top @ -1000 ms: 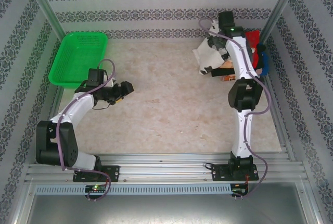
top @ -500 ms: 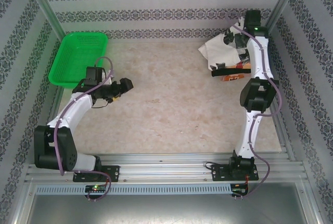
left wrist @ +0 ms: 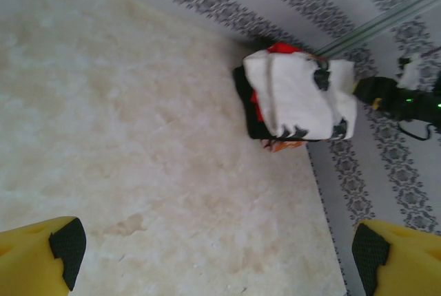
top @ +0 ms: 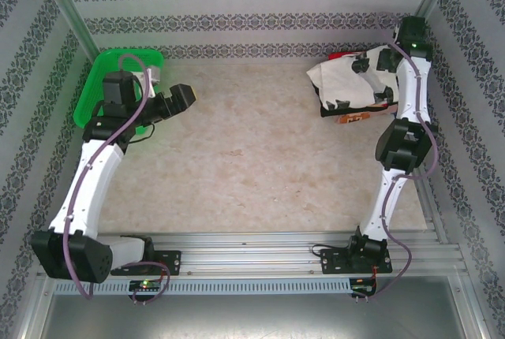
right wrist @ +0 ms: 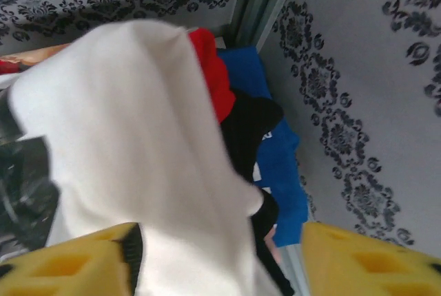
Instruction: Fold and stack the t-shirts
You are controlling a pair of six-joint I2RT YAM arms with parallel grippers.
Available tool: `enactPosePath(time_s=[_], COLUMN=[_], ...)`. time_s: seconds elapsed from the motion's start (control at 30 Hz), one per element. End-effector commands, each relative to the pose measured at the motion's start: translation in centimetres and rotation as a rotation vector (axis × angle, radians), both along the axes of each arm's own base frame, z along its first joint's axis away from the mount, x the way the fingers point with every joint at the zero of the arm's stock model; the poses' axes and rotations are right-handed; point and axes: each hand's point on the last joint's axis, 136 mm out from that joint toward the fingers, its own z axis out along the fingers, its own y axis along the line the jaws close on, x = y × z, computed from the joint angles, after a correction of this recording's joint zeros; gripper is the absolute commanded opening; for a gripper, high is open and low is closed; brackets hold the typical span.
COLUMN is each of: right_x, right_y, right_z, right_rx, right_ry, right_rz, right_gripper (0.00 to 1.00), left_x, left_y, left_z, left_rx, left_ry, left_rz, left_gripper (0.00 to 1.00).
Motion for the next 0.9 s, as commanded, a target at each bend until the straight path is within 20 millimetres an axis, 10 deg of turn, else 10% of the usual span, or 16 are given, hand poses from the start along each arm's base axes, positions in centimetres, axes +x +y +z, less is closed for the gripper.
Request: enactPosePath(time_s=[0.0,0.43,0.87], right_x=[-1.5,-8.9,-6.5], right_y=[-0.7,-1.0,4.0], right_z=[1.9,1.9,-2.7], right_rx=[0.016,0.313,0.560], right_ry=[-0.021,-0.149,-0.118], right_rz=[-0.065,-0.166,0.020], right_gripper=[0.71,0.89,0.90], left_x=[-1.4,-2.5,-3.5], left_y=[-0.6,-0.5,-0.3], left_z=[2.7,3.1,0.9], left_rx=[-0.005,-0.004,-0.010], left_ry=[-0.044,-0.095,-0.055], left_rz=[-0.007,0.008,0.022], left_gripper=[1.00,1.00,1.00])
